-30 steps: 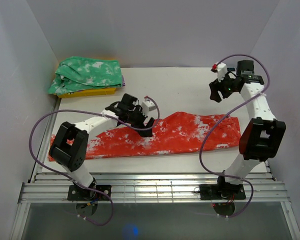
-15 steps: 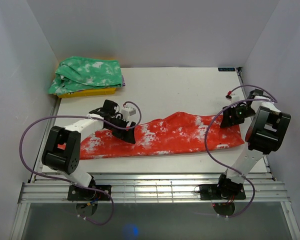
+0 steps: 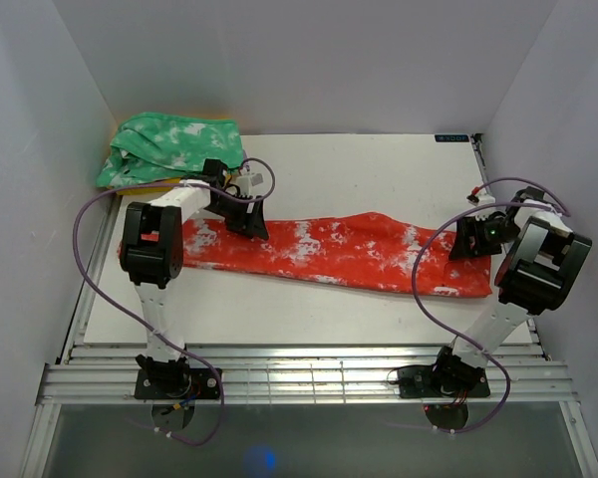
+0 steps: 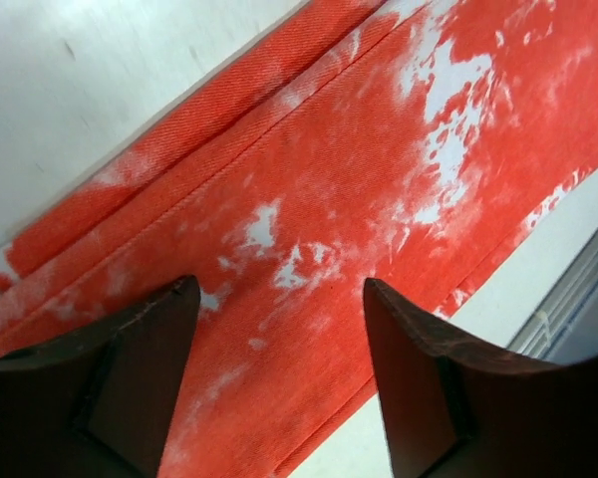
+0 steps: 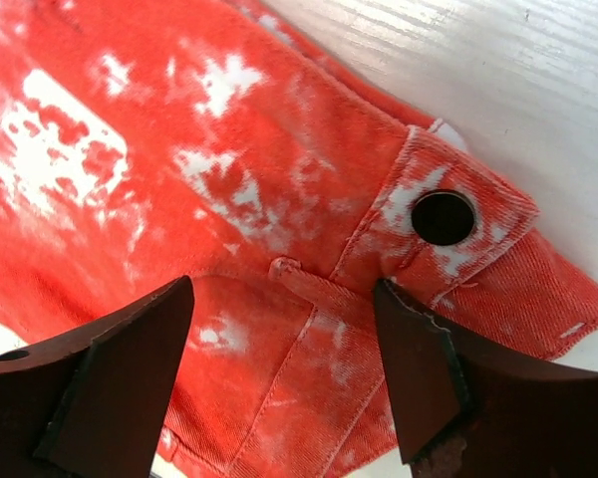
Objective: Fold and stack the trousers
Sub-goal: Fold the trousers
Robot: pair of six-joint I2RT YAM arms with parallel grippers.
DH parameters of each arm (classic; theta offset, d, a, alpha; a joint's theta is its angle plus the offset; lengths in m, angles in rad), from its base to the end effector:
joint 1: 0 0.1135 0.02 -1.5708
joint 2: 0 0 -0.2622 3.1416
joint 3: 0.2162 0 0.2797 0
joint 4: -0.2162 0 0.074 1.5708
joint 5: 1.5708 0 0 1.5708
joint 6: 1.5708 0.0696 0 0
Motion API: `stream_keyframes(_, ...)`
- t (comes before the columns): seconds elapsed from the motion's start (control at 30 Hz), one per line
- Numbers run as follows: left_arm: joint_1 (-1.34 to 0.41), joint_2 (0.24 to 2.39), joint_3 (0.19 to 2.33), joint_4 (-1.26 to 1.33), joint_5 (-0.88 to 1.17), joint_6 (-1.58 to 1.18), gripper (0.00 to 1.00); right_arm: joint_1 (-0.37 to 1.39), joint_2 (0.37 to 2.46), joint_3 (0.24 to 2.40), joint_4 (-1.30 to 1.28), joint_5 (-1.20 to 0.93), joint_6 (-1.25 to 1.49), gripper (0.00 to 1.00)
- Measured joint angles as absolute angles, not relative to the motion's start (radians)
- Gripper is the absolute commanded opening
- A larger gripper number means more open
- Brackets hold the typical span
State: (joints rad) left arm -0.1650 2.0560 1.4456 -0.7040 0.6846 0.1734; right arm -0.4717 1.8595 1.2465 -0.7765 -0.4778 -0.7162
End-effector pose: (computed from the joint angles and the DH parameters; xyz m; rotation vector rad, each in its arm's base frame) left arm 0.4199 -0.1145 0.1143 0.5827 2.6671 -0.9703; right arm 0.3505 -0.1429 0.1232 -0.3883 2.6705 0.4073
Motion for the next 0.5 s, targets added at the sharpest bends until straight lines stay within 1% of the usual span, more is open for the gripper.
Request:
stream_keyframes(0.07, -0.167, 2.083, 1.502, -0.697, 0.676, 0.188, 0.87, -0.472, 1.849, 1.250, -0.791, -0.480, -0.727, 0.84)
stream_keyframes(0.1, -0.167, 2.081, 1.509, -0.692, 0.666, 0.195, 0.95, -0.473, 1.841, 1.254, -0.802, -0.481, -0.737, 0.87)
stream_keyframes(0.13, -0.165, 2.071, 1.508, -0.693, 0.650, 0.202, 0.98, -0.474, 1.832, 1.261, -0.813, -0.481, -0.745, 0.88)
stream_keyframes(0.23, -0.141, 2.004, 1.467, -0.700, 0.620, 0.202, 0.98, -0.484, 1.792, 1.298, -0.835, -0.481, -0.776, 0.88)
stream_keyframes(0.33, -0.068, 1.877, 1.399, -0.715, 0.610, 0.202, 0.98, -0.488, 1.734, 1.330, -0.855, -0.488, -0.803, 0.88)
stream_keyframes(0.5, 0.180, 1.648, 1.331, -0.700, 0.609, 0.185, 0.98, -0.488, 1.681, 1.346, -0.907, -0.480, -0.830, 0.88)
